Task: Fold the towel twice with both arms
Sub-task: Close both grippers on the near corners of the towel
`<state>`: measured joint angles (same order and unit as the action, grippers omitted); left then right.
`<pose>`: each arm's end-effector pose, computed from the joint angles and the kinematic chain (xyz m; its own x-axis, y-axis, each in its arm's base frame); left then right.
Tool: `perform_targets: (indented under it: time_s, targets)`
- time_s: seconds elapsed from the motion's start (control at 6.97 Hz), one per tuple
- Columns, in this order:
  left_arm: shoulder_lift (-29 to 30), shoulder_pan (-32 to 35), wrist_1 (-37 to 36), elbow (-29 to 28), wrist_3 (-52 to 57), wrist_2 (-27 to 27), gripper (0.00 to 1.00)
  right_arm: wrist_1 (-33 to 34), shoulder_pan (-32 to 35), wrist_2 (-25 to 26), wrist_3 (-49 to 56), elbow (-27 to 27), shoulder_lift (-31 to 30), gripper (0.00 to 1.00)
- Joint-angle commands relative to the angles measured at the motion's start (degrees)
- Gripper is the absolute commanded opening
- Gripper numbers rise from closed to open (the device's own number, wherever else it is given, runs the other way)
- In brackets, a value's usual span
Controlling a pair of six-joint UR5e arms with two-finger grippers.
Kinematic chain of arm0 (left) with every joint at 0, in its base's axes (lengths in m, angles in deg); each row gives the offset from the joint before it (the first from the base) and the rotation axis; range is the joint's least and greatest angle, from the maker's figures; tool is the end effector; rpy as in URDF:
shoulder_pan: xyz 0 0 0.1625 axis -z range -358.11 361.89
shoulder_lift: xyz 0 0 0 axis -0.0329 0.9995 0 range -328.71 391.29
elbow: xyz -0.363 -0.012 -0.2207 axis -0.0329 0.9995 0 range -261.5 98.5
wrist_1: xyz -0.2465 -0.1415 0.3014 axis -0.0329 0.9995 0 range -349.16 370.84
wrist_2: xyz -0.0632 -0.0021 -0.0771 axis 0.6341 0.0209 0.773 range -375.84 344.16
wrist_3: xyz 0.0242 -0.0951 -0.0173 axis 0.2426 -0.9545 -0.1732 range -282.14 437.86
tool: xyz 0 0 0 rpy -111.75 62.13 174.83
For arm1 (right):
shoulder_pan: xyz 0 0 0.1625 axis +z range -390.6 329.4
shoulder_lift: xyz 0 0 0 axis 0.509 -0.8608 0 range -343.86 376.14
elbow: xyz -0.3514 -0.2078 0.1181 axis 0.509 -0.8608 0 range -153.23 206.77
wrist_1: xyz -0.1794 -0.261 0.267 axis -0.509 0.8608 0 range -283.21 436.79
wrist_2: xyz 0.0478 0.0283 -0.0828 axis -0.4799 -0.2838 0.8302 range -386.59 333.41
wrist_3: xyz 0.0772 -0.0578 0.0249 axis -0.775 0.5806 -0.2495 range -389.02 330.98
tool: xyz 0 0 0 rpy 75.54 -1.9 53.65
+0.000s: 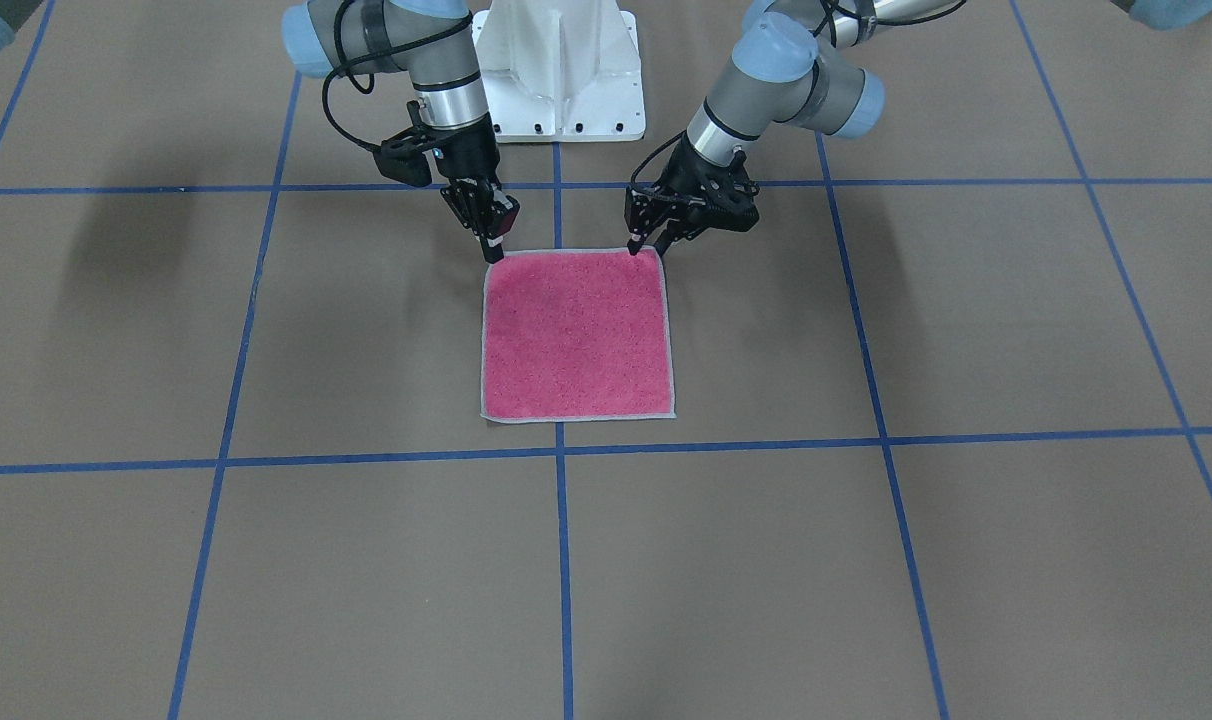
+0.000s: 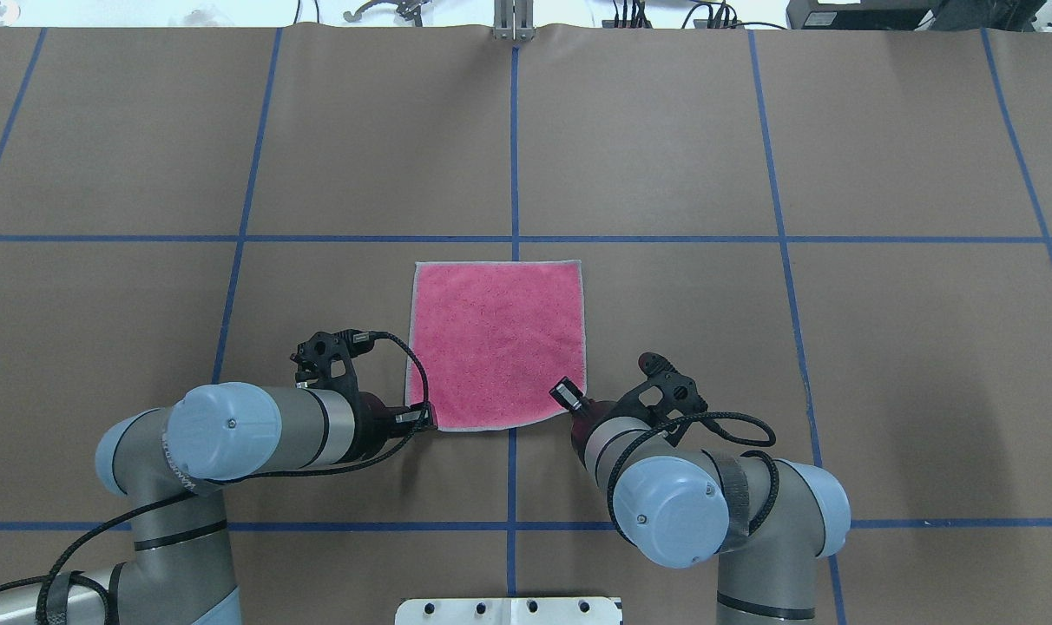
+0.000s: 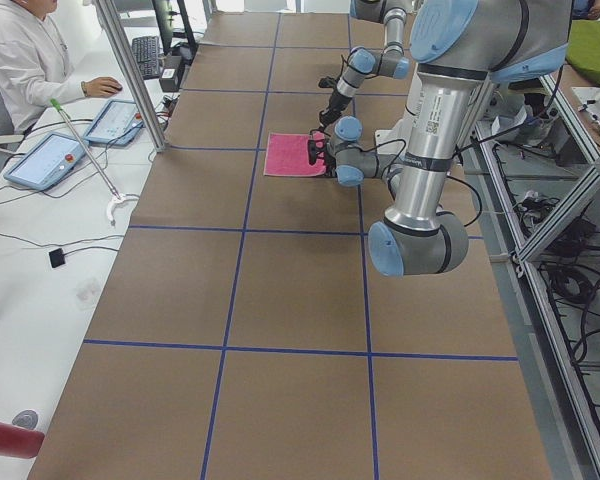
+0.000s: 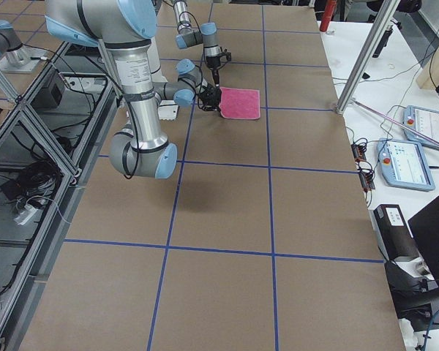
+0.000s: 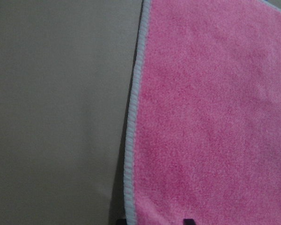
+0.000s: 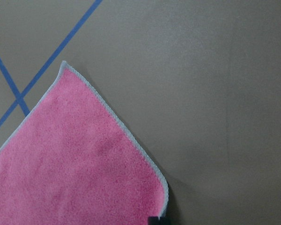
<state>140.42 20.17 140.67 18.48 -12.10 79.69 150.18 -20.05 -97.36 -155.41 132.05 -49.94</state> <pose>0.5408 -0.3090 0.3158 0.3412 -0.1121 -0.9333 0.2266 0.9734 -0.0341 -0.5694 -0.2750 0.2735 0.1833 0.6038 0.7757 -0.6824 0.6462 -0.3418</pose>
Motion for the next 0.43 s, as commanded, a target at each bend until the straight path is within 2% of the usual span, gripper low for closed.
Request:
perform_targets:
  time_s: [0.0, 0.29]
  targets:
    - [-0.1, 0.0, 0.1, 0.3, 0.4, 0.1, 0.41, 0.0, 0.1, 0.0, 0.0, 0.0, 0.0, 0.0]
    - [-0.4, 0.0, 0.2, 0.7, 0.5, 0.6, 0.41, 0.0, 0.2, 0.0, 0.0, 0.0, 0.0, 0.0]
